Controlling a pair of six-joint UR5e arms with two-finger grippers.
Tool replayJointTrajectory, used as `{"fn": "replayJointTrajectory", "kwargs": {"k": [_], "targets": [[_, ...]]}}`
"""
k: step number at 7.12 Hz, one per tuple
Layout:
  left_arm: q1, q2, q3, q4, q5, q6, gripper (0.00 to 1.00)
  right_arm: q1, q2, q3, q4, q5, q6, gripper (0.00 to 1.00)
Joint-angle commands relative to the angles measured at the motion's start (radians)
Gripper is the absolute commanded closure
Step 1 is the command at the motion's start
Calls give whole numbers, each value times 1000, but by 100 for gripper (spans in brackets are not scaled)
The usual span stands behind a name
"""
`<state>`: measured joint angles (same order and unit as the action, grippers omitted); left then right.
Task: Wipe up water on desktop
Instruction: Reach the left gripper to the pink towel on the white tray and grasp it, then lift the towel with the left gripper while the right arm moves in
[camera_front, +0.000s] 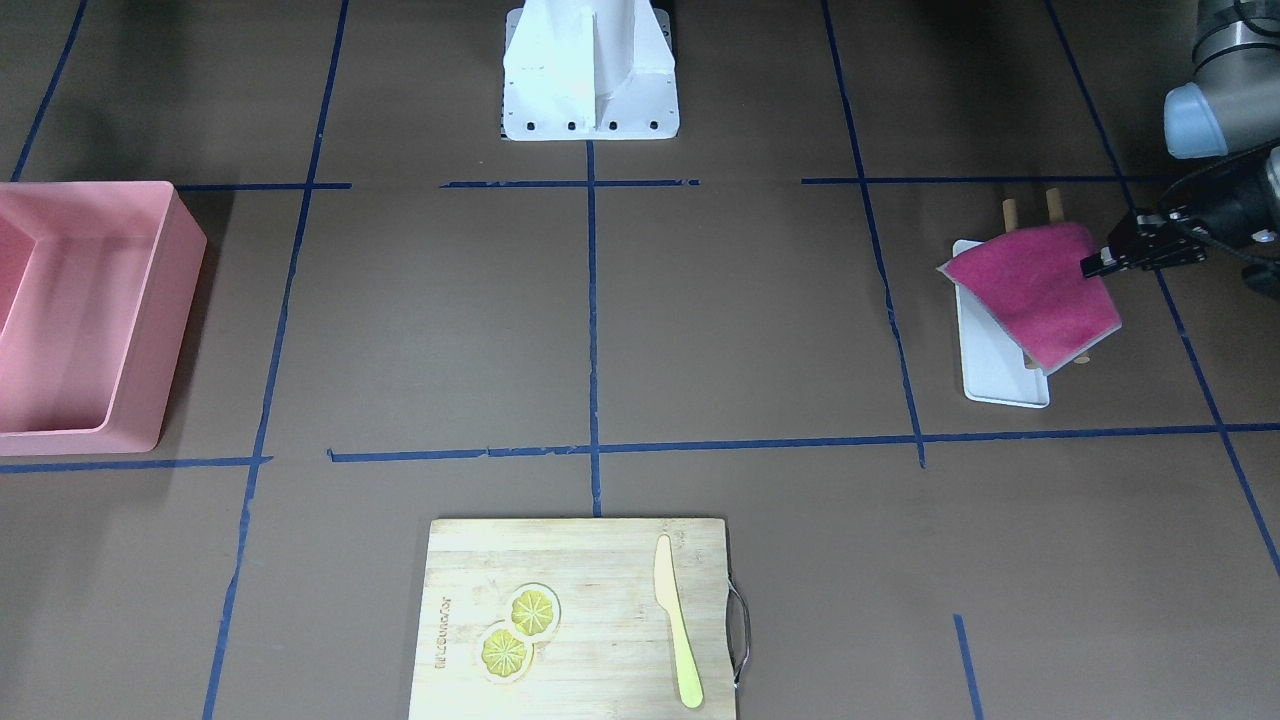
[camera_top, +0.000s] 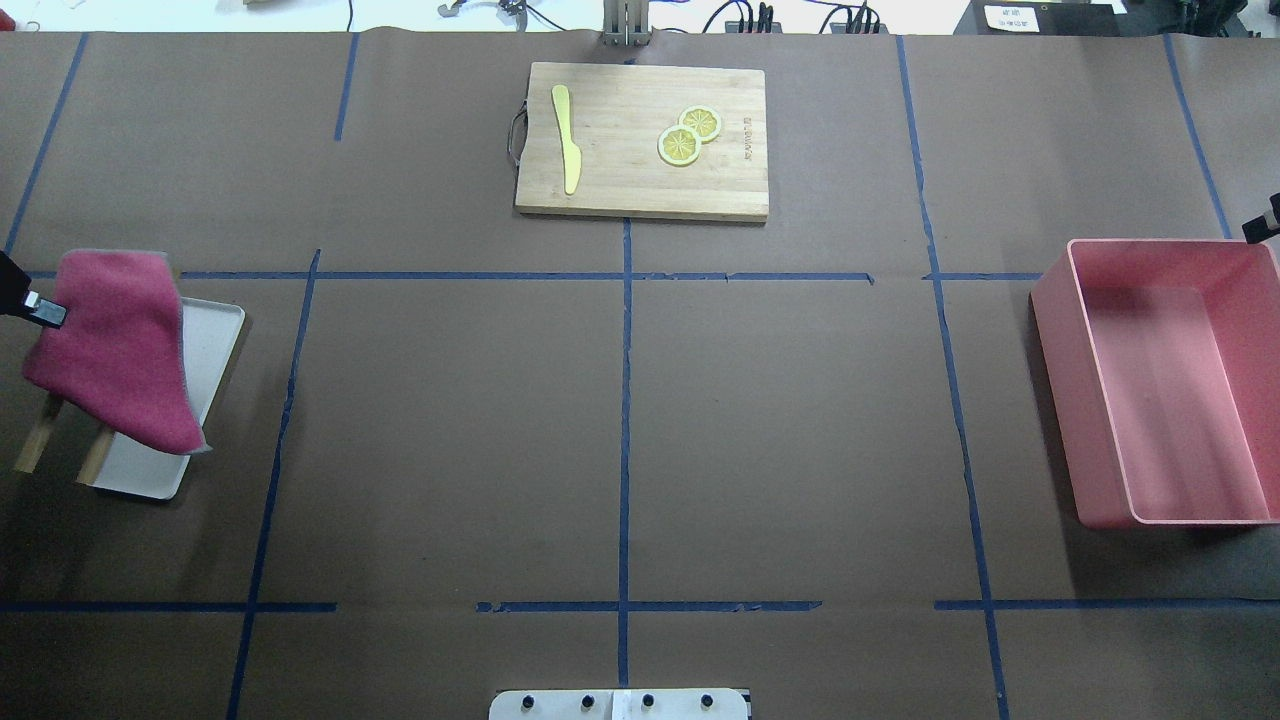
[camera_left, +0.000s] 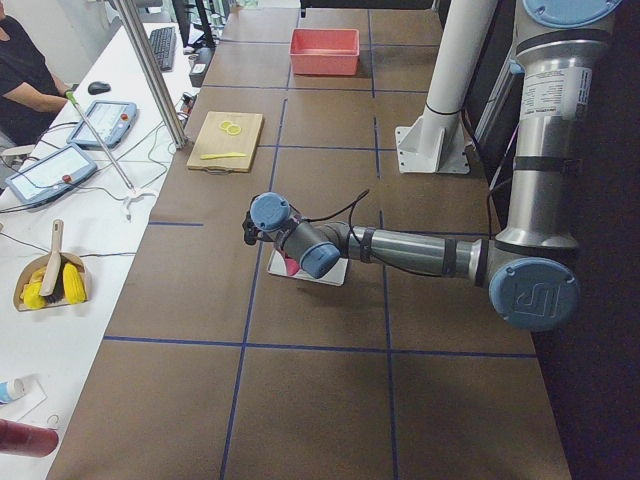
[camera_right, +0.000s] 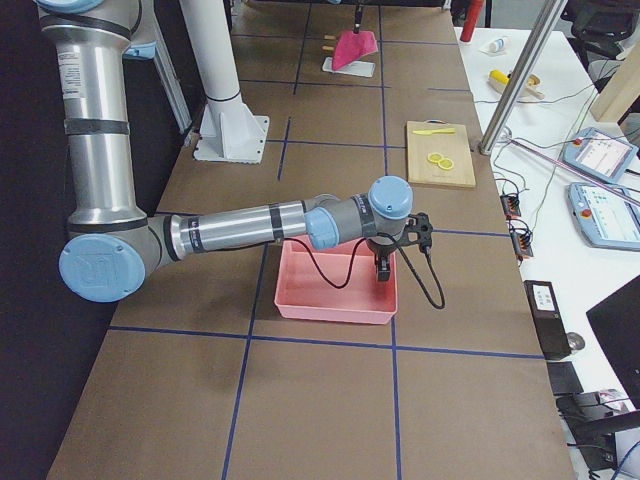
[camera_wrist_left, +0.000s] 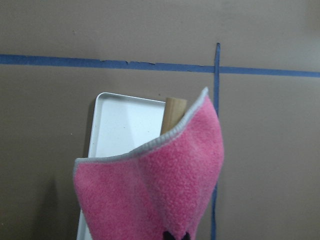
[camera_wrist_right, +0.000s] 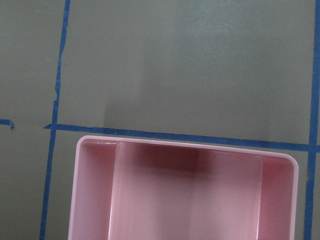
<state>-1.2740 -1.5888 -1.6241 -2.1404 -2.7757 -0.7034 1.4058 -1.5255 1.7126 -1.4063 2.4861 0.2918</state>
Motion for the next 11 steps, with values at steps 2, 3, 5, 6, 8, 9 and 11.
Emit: {"fn": "replayJointTrajectory", "kwargs": {"k": [2,3,5,6,8,9,11], "targets": [[-76,-107,-38,85,-82,-147,100,-86,14,21,158,-1,193,0],[-76,-169,-63,86,-82,-297,100,-149,37,44,232,-10,325,0],[-53,-285,-63,86,-44,-560,100,-217,68,140,254,-66,418,0],[-16,-316,-62,86,-10,-659,100,-310,85,201,254,-138,508,0],[91,-422,-48,88,124,-892,100,-454,253,215,254,-223,704,0],[149,-453,-46,88,204,-979,100,-570,327,235,253,-387,725,0],[253,-503,-48,88,342,-1103,100,-745,415,260,253,-681,707,0]]}}
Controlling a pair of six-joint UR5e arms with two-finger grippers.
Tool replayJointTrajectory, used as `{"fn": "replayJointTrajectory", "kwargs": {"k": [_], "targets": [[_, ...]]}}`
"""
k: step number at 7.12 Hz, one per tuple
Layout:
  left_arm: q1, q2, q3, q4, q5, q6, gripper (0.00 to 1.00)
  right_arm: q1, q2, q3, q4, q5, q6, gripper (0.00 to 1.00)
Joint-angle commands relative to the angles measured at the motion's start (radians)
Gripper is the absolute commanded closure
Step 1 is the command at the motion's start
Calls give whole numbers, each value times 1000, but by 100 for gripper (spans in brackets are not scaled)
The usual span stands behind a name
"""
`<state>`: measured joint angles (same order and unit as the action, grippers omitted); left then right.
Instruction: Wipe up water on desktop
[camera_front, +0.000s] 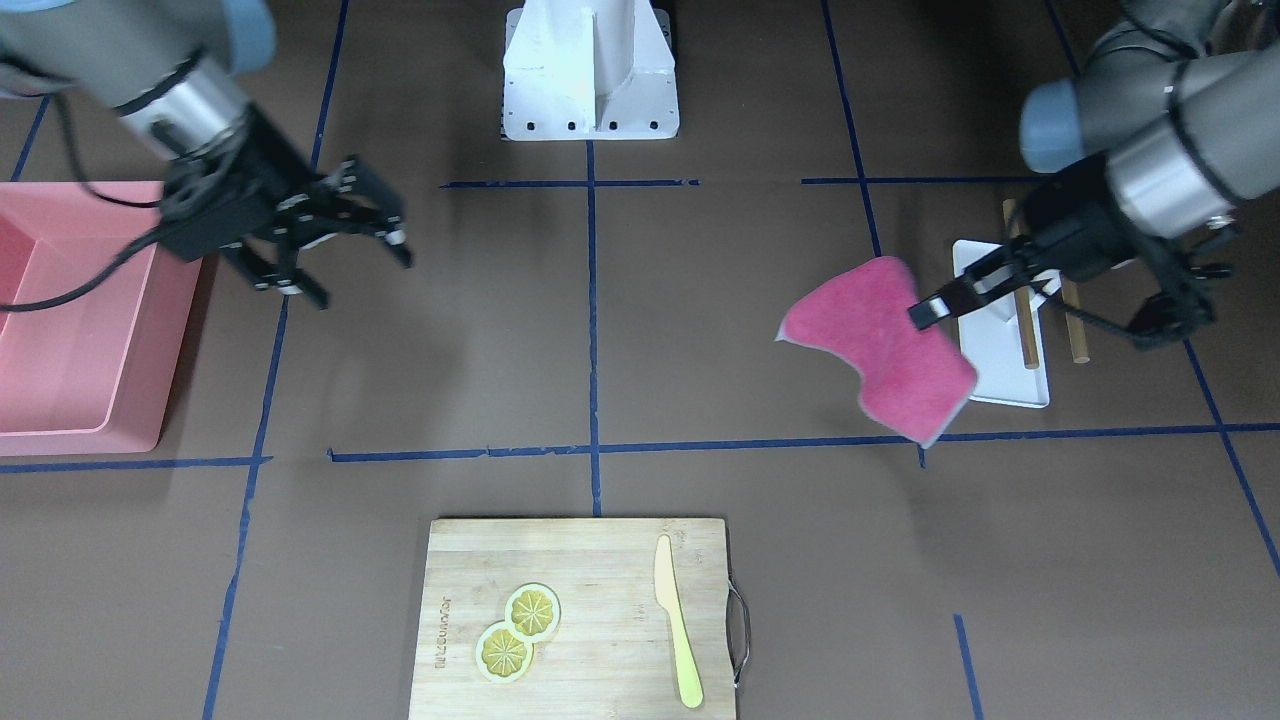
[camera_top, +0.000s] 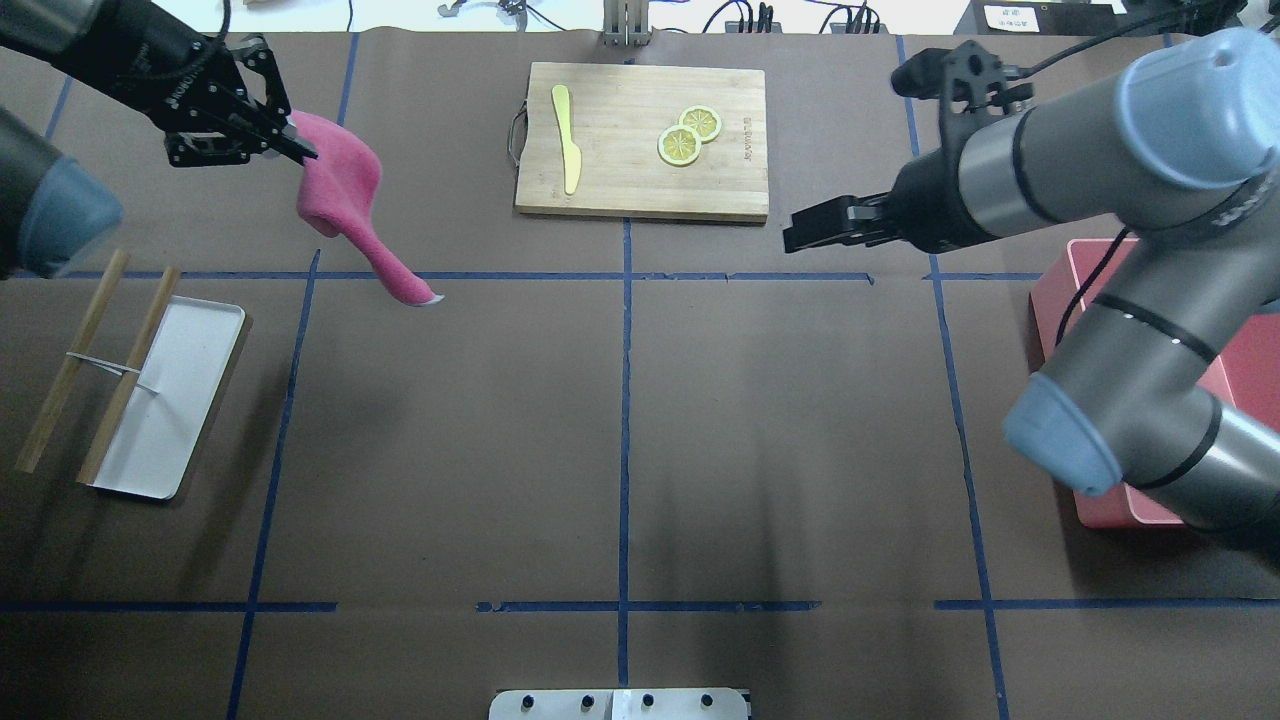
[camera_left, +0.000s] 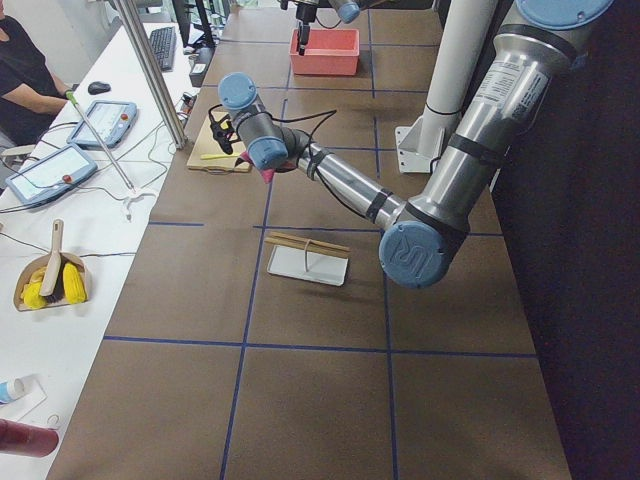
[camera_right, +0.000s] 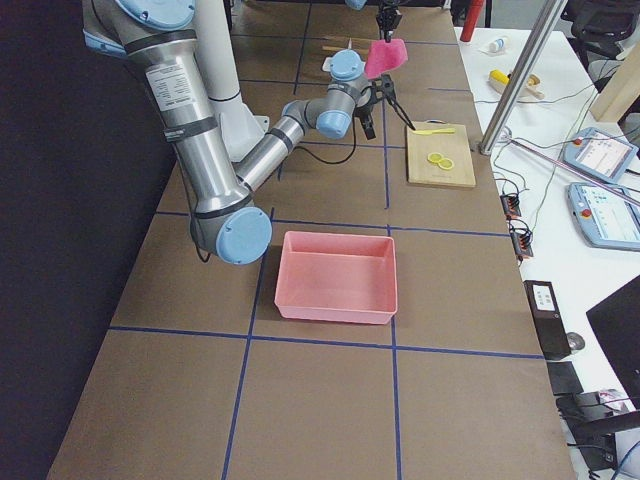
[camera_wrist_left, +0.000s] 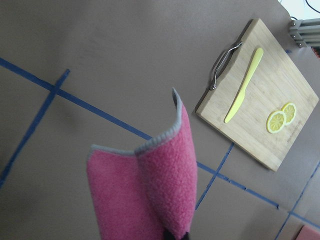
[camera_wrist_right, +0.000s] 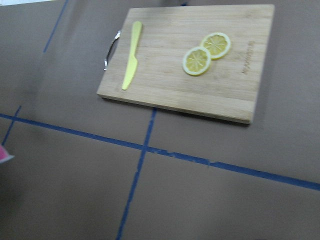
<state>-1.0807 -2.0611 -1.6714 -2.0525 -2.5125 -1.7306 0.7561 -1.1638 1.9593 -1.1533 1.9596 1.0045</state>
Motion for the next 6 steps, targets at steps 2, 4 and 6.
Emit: {"fn": "replayJointTrajectory", "kwargs": {"k": [2,4,6], "targets": [[116,-94,2,3,130,-145,100,-206,108,12,-2,-313,-49,0],[174,-178,19,2,176,-278,100,-267,128,10,-3,-401,-122,0],[231,-243,19,-2,213,-393,100,-308,141,6,-6,-459,-125,0]]}}
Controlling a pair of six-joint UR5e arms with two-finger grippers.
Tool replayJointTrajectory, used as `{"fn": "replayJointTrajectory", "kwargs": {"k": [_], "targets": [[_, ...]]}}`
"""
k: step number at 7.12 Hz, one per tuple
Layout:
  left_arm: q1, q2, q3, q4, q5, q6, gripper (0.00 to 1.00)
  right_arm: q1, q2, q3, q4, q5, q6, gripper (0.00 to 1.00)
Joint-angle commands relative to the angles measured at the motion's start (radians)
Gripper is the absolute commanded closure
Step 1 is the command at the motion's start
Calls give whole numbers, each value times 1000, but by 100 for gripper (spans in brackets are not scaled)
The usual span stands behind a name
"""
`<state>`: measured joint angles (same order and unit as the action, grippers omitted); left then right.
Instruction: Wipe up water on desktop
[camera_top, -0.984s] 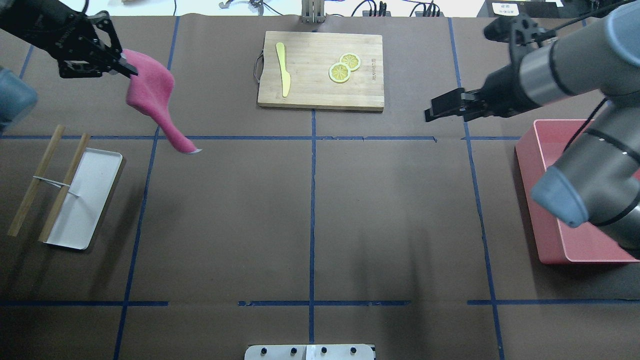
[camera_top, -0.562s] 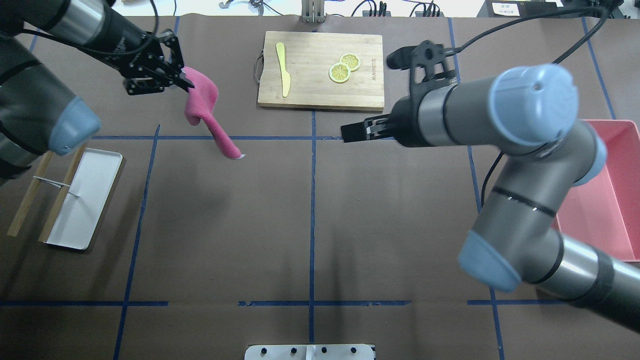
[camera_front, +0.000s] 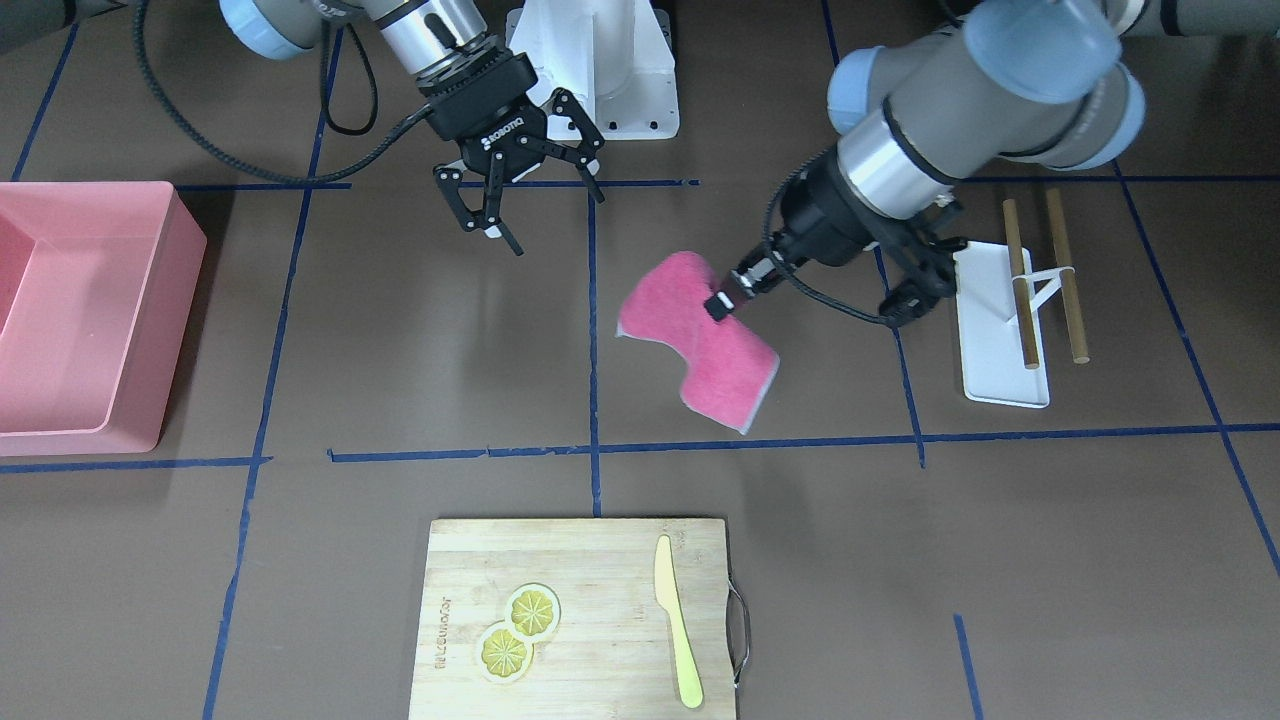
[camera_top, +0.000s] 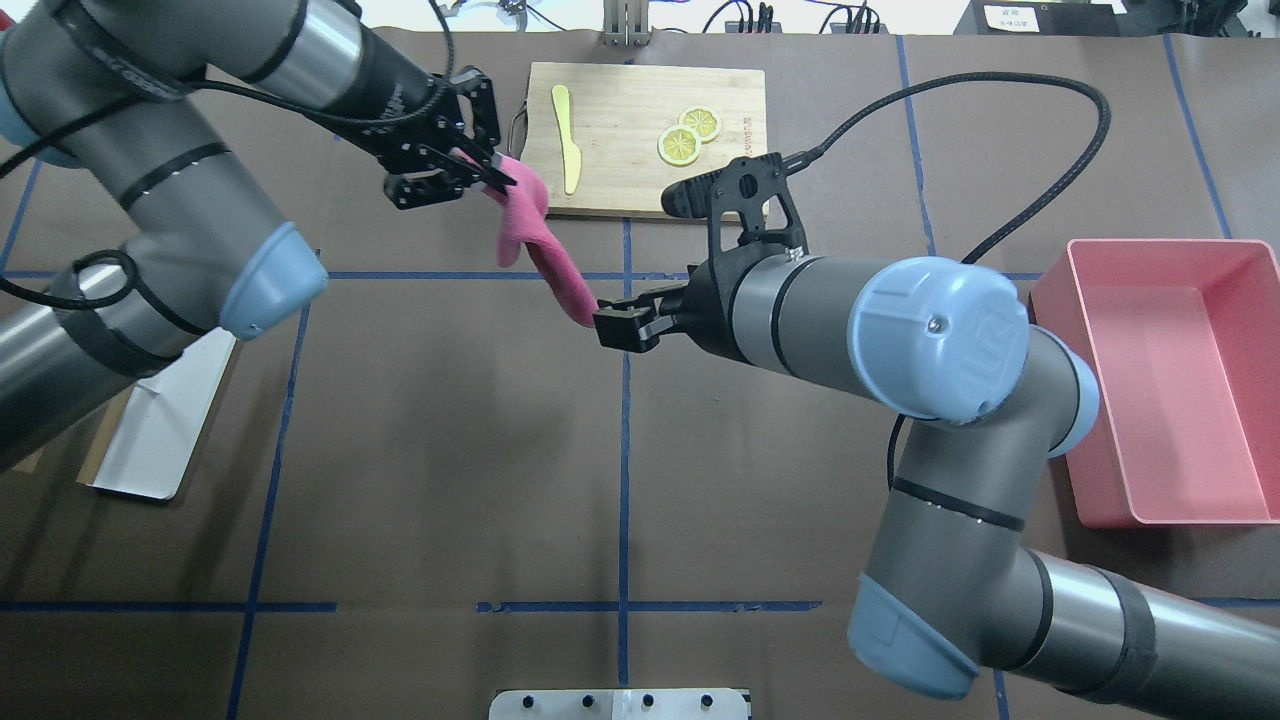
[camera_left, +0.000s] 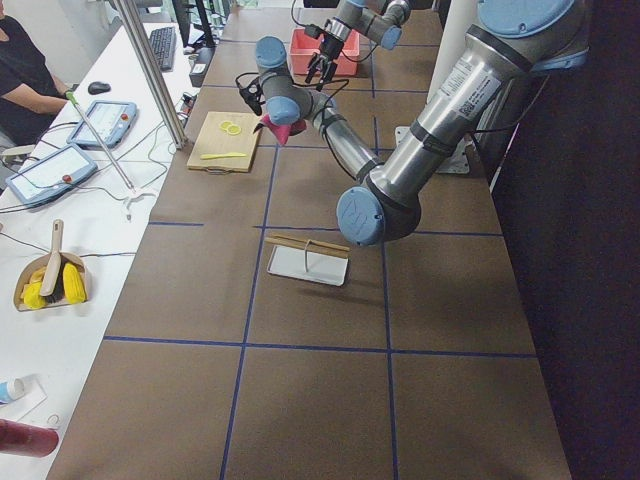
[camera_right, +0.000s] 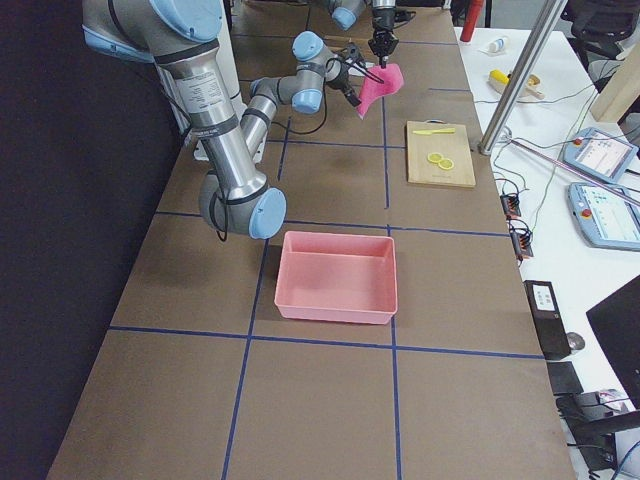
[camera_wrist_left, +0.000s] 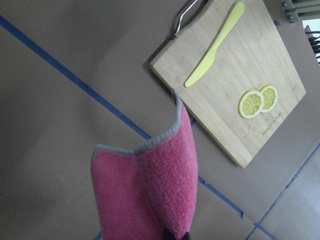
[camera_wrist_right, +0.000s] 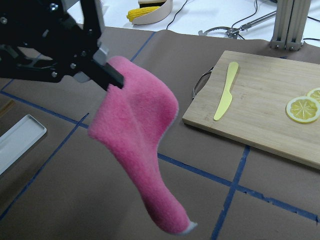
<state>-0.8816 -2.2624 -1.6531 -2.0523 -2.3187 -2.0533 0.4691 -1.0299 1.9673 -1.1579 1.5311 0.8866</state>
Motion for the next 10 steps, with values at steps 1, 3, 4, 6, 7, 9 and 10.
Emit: {"fn": "replayJointTrajectory", "kwargs": {"k": [1,3,4,6,7,9,10], "targets": [[50,-60,-2,-2,21,-103,100,-21,7,-4,-2,-32,-8,0],[65,-66,-13,-5,21,-146,100,-23,7,-7,-2,-32,-8,1],[78,-68,-14,-5,21,-154,100,-23,5,-7,-2,-32,-8,1],[87,-68,-23,-5,19,-162,100,-26,5,-8,-2,-32,-8,1],[87,-66,-33,-5,19,-165,100,-27,4,-8,-2,-32,-6,1],[87,-65,-48,-3,19,-165,100,-35,1,-10,0,-40,-8,1],[87,-60,-50,-5,19,-160,100,-38,4,-8,0,-42,-5,18]]}}
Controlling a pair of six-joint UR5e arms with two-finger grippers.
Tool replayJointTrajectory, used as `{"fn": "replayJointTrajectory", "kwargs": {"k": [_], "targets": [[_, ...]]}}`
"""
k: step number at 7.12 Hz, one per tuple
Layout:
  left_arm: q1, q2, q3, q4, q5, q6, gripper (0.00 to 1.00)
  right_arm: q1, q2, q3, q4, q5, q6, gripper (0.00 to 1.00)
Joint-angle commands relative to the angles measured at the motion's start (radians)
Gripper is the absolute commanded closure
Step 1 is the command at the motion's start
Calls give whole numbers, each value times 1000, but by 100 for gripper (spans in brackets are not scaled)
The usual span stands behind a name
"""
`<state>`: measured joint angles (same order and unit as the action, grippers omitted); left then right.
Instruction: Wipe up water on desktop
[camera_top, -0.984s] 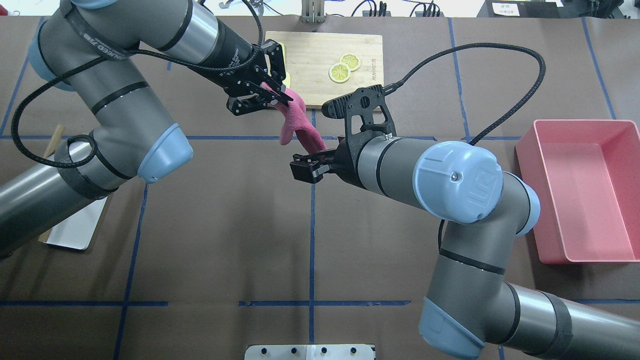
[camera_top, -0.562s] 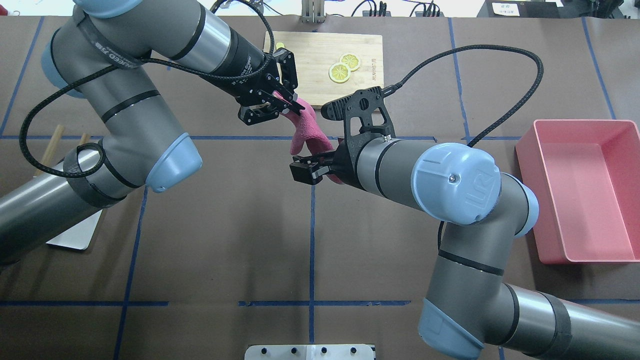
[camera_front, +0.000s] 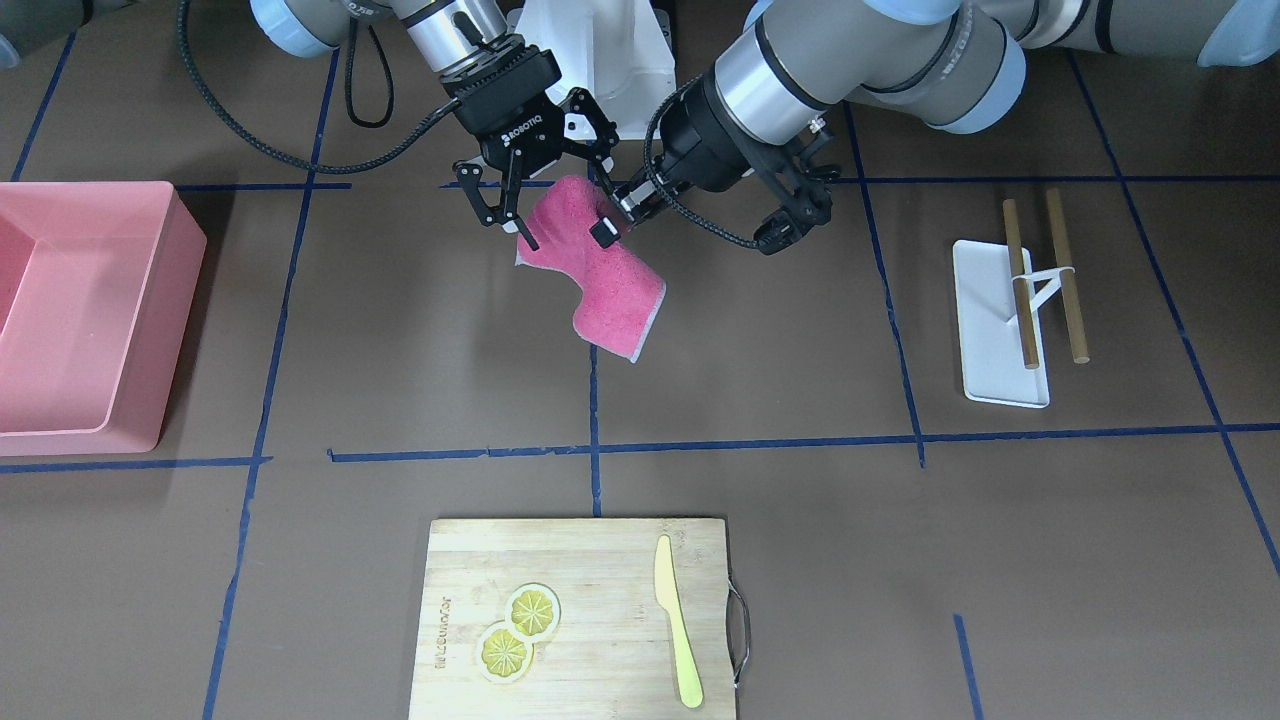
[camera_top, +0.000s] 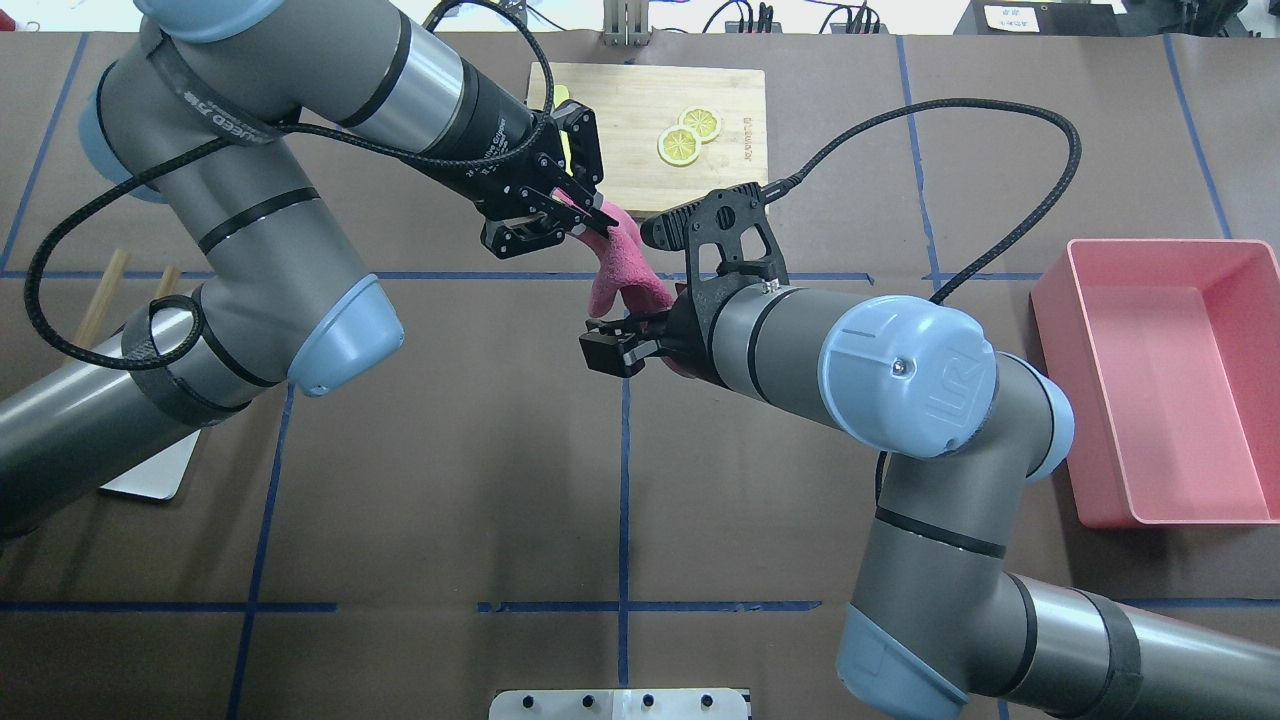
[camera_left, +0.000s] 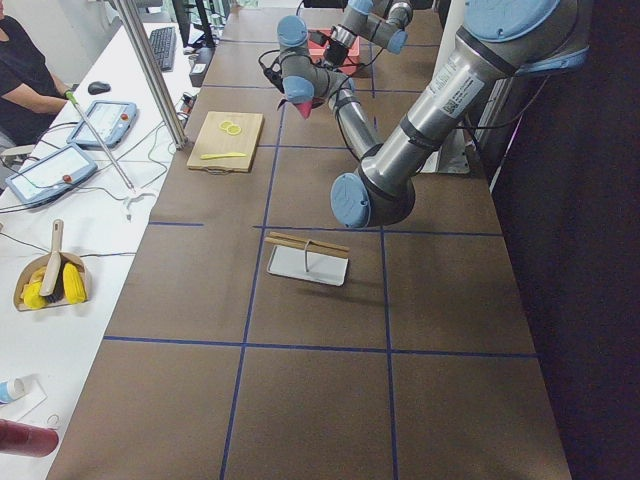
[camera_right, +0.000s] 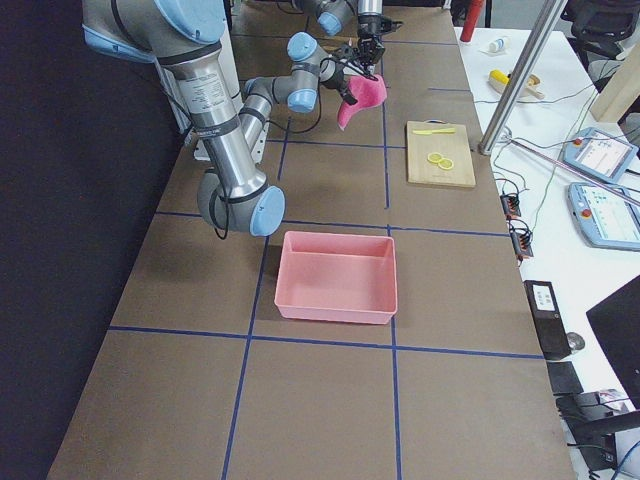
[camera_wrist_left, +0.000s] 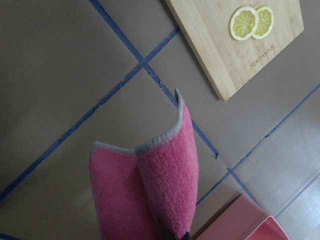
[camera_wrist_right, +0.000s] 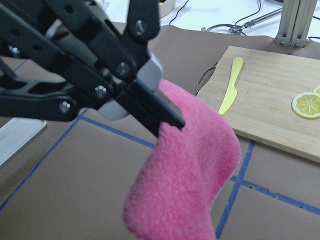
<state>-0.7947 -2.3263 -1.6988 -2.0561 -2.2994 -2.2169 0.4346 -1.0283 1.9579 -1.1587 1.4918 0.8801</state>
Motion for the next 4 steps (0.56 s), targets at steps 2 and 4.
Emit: {"fn": "replayJointTrajectory", "kwargs": {"k": [2,4], "targets": [[0,11,-2,-1,0,13,100,-8,-3,1,4,-4,2,82],[0,13,-1,-3,0,13,100,-8,1,3,4,-4,2,98]]}}
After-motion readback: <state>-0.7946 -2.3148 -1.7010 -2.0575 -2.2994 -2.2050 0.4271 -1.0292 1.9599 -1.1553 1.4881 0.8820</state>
